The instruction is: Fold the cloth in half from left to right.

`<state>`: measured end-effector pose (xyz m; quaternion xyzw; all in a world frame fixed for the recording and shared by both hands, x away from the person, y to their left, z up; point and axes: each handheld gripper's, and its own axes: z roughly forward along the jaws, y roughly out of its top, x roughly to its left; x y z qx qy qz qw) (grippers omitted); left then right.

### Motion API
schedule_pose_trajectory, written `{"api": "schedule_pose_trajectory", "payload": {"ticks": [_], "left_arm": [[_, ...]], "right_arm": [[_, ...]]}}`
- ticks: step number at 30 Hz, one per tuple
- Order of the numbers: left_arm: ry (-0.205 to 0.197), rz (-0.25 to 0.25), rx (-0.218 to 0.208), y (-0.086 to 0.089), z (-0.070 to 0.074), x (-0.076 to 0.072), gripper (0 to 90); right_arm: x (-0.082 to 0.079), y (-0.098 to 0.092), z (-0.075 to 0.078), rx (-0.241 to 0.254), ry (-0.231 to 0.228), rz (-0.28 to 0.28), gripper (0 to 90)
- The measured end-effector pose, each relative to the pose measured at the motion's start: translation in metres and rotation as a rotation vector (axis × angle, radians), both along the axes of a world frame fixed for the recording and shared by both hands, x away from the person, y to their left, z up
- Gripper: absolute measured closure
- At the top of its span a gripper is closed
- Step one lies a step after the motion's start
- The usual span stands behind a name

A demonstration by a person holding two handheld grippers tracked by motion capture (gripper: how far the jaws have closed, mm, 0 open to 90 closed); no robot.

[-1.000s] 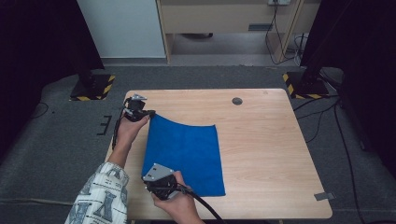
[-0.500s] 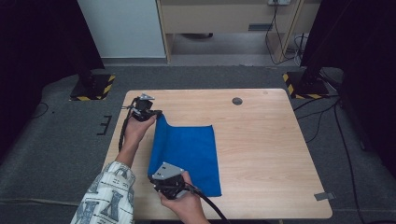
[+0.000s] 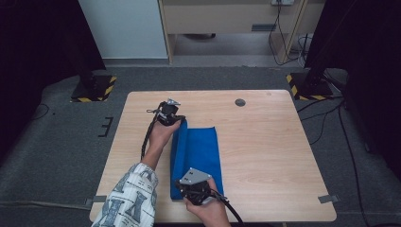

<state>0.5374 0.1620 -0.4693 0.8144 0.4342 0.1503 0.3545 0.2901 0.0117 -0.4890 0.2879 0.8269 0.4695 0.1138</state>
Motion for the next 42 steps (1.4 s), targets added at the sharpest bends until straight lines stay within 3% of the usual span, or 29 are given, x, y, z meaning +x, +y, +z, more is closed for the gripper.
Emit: {"api": "schedule_pose_trajectory", "payload": {"ticks": [18, 32, 42], "left_arm": [[0.024, -0.042, -0.001, -0.043, -0.014, 0.003, 88.8], [0.035, -0.051, -0.005, -0.066, -0.019, 0.007, 88.8], [0.038, -0.061, 0.003, -0.075, -0.02, 0.007, 88.8]], "right_arm": [[-0.001, -0.042, -0.011, -0.008, 0.042, -0.035, 86.6], [0.0, -0.069, -0.019, -0.01, 0.079, -0.065, 85.2], [-0.001, -0.077, -0.017, -0.016, 0.079, -0.067, 85.1]]}}
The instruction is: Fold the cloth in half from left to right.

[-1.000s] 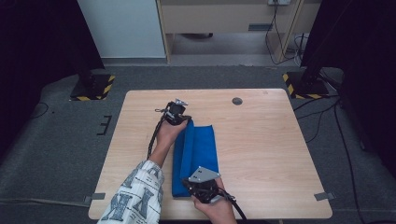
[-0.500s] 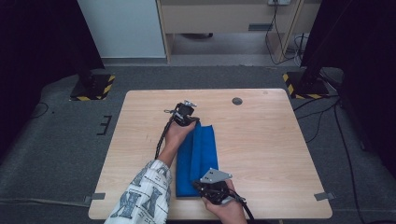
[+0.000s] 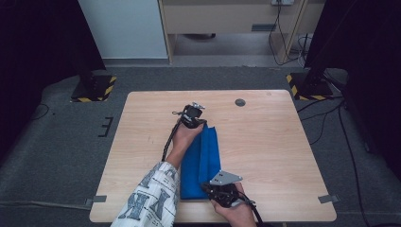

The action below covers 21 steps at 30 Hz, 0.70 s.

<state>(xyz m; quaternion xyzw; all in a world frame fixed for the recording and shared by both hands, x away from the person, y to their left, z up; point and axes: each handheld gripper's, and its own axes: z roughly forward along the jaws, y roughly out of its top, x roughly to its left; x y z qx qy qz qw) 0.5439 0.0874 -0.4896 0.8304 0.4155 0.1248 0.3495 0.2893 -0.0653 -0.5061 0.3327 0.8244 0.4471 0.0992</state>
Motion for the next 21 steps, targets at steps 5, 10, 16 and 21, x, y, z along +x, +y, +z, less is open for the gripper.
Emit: {"api": "schedule_pose_trajectory", "payload": {"ticks": [5, 10, 16, 21], "left_arm": [[0.001, -0.001, -0.018, -0.0001, 0.0001, -0.0005, 88.8], [0.008, -0.013, -0.014, -0.0044, -0.002, -0.002, 88.7], [0.017, -0.004, -0.014, -0.0054, -0.0061, -0.0018, 88.7], [0.022, -0.006, -0.017, -0.006, -0.0071, -0.0022, 88.6]], "right_arm": [[-0.0011, -0.0019, -0.0006, -0.003, 0.0, -0.003, 85.1], [-0.0021, -0.0044, 0.0001, -0.005, 0.005, -0.002, 84.5], [-0.001, -0.0054, -0.0048, -0.016, 0.023, -0.004, 81.8], [-0.0003, -0.0095, -0.0054, -0.014, 0.027, -0.024, 75.8]]}}
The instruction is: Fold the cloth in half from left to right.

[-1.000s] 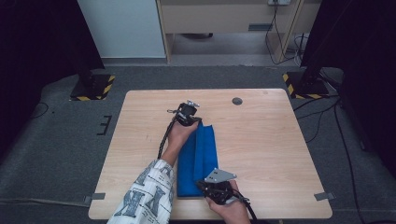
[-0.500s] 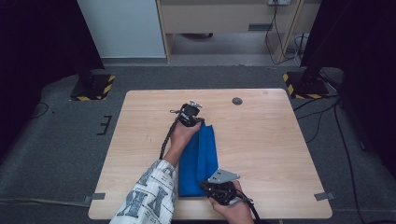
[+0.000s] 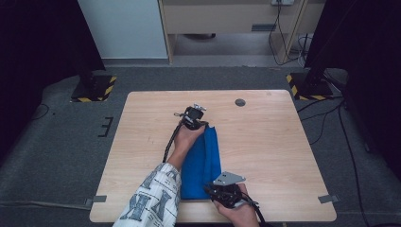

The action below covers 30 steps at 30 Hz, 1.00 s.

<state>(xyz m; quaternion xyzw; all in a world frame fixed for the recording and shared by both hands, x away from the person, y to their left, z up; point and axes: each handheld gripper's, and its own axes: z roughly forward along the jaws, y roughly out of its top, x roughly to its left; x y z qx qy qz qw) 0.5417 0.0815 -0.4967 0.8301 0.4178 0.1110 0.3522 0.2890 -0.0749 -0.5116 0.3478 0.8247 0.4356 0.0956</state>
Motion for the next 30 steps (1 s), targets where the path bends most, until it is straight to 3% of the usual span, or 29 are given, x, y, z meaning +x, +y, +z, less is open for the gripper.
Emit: {"api": "schedule_pose_trajectory", "payload": {"ticks": [4, 18, 30], "left_arm": [[0.0, 0.002, 0.001, -0.001, 0.0, 0.0, 88.5], [-0.005, -0.003, -0.011, -0.003, 0.0, -0.001, 88.4], [-0.007, -0.01, -0.025, -0.007, 0.0, -0.003, 88.1]], "right_arm": [[-0.001, -0.001, 0.002, -0.005, -0.004, 0.001, 70.0], [0.002, -0.014, 0.01, 0.017, -0.008, -0.076, 43.6], [0.012, -0.022, 0.017, 0.02, -0.039, -0.134, 38.8]]}}
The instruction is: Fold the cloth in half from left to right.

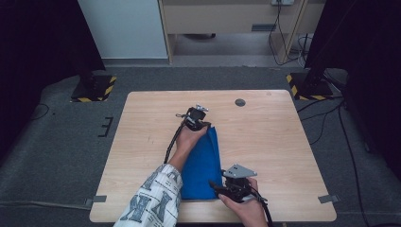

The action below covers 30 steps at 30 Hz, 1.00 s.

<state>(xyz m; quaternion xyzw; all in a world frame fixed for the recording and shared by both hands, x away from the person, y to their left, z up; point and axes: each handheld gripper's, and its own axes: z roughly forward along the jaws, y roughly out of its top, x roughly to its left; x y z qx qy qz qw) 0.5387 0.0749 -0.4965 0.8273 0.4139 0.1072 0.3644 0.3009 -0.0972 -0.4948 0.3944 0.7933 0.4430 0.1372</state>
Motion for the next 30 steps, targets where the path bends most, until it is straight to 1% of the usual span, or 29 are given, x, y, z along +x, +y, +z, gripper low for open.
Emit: {"api": "schedule_pose_trajectory", "payload": {"ticks": [2, 4, 6, 9, 10, 12, 14, 15, 16, 17, 19, 21, 22, 23, 25, 28, 30], "left_arm": [[0.003, 0.0, 0.0, 0.0, -0.001, 0.0, 88.0], [0.004, 0.0, 0.001, 0.0, -0.002, 0.0, 87.8], [0.004, 0.002, -0.004, -0.001, -0.003, 0.001, 86.6], [-0.005, 0.001, -0.006, -0.001, -0.004, 0.001, 84.1], [-0.008, 0.002, -0.005, 0.0, -0.005, 0.001, 81.7], [-0.001, 0.0, -0.022, 0.0, -0.007, 0.002, 76.1], [0.003, -0.005, -0.023, 0.001, -0.008, 0.002, 70.5], [-0.001, -0.005, -0.03, 0.001, -0.009, 0.003, 68.2], [-0.004, -0.004, -0.036, 0.001, -0.01, 0.003, 63.8], [-0.01, -0.005, -0.037, 0.001, -0.01, 0.003, 61.0], [-0.021, -0.006, -0.057, 0.001, -0.01, 0.003, 55.0], [-0.026, -0.008, -0.084, 0.002, -0.008, 0.003, 47.5], [-0.027, -0.012, -0.098, 0.003, -0.007, 0.003, 43.5], [-0.032, -0.019, -0.11, 0.004, -0.006, 0.003, 41.4], [-0.048, -0.03, -0.116, 0.006, -0.003, 0.002, 35.9], [-0.054, -0.042, -0.136, 0.01, 0.001, 0.001, 28.9], [-0.071, -0.042, -0.141, 0.015, 0.005, -0.002, 23.5]], "right_arm": [[0.002, -0.001, -0.001, -0.01, -0.001, -0.002, 38.7], [0.003, -0.001, -0.001, -0.014, 0.007, -0.004, 38.5], [0.004, -0.002, -0.003, -0.011, 0.01, -0.012, 38.2], [0.005, -0.004, -0.003, -0.017, 0.006, -0.013, 37.2], [0.006, -0.004, -0.003, -0.014, 0.003, -0.017, 36.8], [0.009, -0.006, -0.002, -0.015, 0.002, -0.023, 35.4], [0.013, -0.007, -0.002, -0.014, -0.002, -0.024, 34.2], [0.015, -0.008, -0.002, -0.011, 0.003, -0.022, 33.7], [0.018, -0.009, -0.002, 0.007, 0.014, -0.014, 32.9], [0.02, -0.009, -0.002, 0.014, 0.016, -0.012, 32.1], [0.026, -0.01, -0.003, 0.012, 0.02, -0.011, 30.3], [0.032, -0.01, -0.004, 0.008, 0.016, -0.006, 28.8], [0.035, -0.01, -0.005, 0.007, 0.016, 0.01, 27.0], [0.036, -0.01, -0.005, 0.012, 0.023, 0.013, 25.8], [0.041, -0.012, -0.007, 0.023, 0.028, 0.014, 23.4], [0.051, -0.013, -0.01, 0.022, 0.036, 0.012, 21.2], [0.06, -0.014, -0.011, 0.019, 0.035, 0.005, 20.2]]}}
